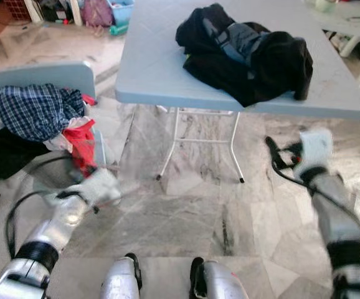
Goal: Hang hanger
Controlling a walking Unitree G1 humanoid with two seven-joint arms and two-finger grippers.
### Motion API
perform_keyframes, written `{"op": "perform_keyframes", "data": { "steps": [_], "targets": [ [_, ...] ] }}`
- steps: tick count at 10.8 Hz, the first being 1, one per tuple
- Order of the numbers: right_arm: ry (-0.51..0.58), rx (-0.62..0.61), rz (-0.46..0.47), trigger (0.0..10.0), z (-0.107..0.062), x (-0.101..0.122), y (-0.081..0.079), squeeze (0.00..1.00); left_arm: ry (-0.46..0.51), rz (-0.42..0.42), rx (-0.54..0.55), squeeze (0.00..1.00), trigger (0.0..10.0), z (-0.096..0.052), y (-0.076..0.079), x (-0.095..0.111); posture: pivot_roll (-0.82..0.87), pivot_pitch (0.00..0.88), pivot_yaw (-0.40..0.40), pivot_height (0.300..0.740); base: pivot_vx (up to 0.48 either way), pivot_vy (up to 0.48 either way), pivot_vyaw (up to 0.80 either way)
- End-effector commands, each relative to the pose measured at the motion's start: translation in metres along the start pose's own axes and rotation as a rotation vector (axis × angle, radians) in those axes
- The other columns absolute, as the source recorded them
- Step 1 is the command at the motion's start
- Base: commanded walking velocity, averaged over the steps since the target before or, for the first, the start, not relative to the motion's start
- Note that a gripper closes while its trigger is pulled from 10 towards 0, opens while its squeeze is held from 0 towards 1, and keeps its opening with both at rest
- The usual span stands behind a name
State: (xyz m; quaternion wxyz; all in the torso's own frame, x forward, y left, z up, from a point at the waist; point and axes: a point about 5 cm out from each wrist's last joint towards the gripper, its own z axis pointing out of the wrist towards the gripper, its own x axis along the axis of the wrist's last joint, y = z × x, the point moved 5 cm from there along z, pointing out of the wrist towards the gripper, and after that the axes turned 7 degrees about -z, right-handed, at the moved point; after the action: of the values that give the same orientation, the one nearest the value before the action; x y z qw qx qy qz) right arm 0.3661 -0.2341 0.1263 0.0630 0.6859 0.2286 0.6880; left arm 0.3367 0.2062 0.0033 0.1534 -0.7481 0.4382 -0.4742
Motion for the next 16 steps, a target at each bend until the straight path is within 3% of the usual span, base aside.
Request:
{"op": "perform_keyframes", "data": {
  "steps": [1,2,4,5,7,9,10,12,13,16],
  "targets": [
    [0.015,0.112,-0.041,10.0,0.002,0.007,-0.007,0.0,-0.004,0.131,-0.094,0.0,10.0,0.0,0.018,-0.004,-0.01,0.187,-0.082,0.74,0.0,0.0,0.0],
    [0.038,0.326,-0.138,10.0,0.0,0.019,-0.024,0.0,0.011,0.2,-0.155,0.0,10.0,0.0,0.027,-0.005,-0.01,0.186,-0.081,0.74,0.0,0.0,0.0],
    [0.018,0.588,-0.187,10.0,-0.015,0.022,-0.042,0.0,0.051,0.275,-0.169,0.0,10.0,0.001,0.026,0.001,-0.01,0.182,-0.077,0.74,0.0,0.0,0.0],
    [-0.032,0.715,-0.23,10.0,-0.026,0.015,-0.046,0.0,0.062,0.321,-0.172,0.0,10.0,0.002,0.025,0.003,-0.01,0.18,-0.074,0.74,0.0,0.0,0.0],
    [-0.215,0.958,-0.231,10.0,-0.056,-0.013,-0.061,0.0,0.13,0.363,-0.134,0.0,10.0,0.005,0.022,0.018,-0.01,0.173,-0.076,0.74,0.0,0.0,0.0],
    [-0.292,1.061,-0.199,10.0,-0.071,-0.031,-0.084,0.0,0.222,0.376,-0.05,0.0,10.0,0.009,0.015,0.04,0.0,0.169,-0.08,0.74,0.0,0.0,0.0],
    [-0.272,1.068,-0.114,10.0,-0.067,-0.028,-0.103,0.0,0.27,0.37,0.024,0.0,10.0,0.011,0.009,0.054,0.0,0.169,-0.08,0.74,0.0,0.0,0.0],
    [-0.257,1.034,-0.069,10.0,-0.058,-0.028,-0.121,0.0,0.296,0.346,0.025,0.0,10.0,0.015,0.016,0.065,0.0,0.167,-0.081,0.74,0.0,0.0,0.0],
    [-0.245,1.018,-0.055,10.0,-0.055,-0.027,-0.131,0.0,0.314,0.338,-0.002,0.0,10.0,0.016,0.028,0.071,0.0,0.167,-0.081,0.74,0.0,0.0,0.0],
    [-0.238,1.027,-0.065,10.0,-0.054,-0.022,-0.143,0.0,0.346,0.337,-0.034,0.0,10.0,0.02,0.046,0.085,-0.01,0.168,-0.083,0.74,0.0,0.0,0.0]
  ]
}}
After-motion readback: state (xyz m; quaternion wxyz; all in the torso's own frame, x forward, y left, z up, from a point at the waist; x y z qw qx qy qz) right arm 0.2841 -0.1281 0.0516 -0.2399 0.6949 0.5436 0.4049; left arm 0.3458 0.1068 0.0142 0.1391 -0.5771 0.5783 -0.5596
